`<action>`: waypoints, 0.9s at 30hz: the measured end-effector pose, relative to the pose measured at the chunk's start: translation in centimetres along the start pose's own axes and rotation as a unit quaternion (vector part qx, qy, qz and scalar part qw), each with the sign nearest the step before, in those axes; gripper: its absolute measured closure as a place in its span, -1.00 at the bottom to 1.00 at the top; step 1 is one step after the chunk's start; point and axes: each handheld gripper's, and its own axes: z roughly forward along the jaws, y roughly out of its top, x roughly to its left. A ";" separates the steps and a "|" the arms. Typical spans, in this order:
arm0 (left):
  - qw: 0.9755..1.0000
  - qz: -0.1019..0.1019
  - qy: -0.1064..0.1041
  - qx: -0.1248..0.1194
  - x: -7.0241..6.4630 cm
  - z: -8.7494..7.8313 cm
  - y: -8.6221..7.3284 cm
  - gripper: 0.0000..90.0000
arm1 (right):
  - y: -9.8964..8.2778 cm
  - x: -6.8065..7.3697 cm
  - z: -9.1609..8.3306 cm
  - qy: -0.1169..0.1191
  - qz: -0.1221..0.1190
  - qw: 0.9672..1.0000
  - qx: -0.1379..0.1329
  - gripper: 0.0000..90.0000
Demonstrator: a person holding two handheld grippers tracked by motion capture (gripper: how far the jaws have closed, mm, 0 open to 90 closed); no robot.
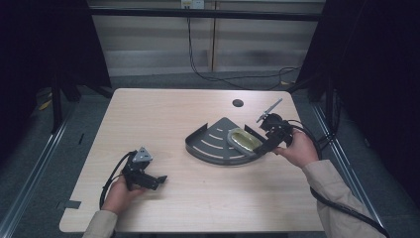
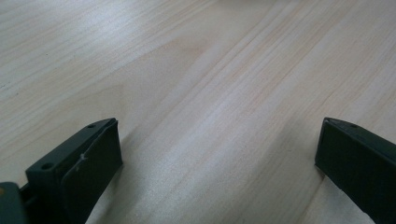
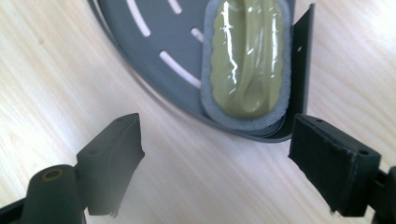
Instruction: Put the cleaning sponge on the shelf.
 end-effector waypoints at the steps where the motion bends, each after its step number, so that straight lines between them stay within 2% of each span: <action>1: 1.000 0.000 0.000 0.000 0.0 0.0 0.0 -1.00 | -0.2 0.1 0.1 0.000 -0.002 1.000 0.001 -0.63; 10: 1.000 0.000 0.000 0.000 0.0 0.0 0.0 -1.00 | -2.2 0.7 0.5 0.007 -0.008 1.000 0.006 -0.60; 15: 1.000 -0.001 -0.001 0.000 0.0 0.0 0.0 -1.00 | -3.4 1.1 0.6 0.000 -0.009 1.000 0.015 -0.59; 27: 1.000 0.000 0.000 0.000 0.0 0.0 0.0 -1.00 | -6.9 1.3 1.7 0.009 0.003 1.000 0.012 -0.58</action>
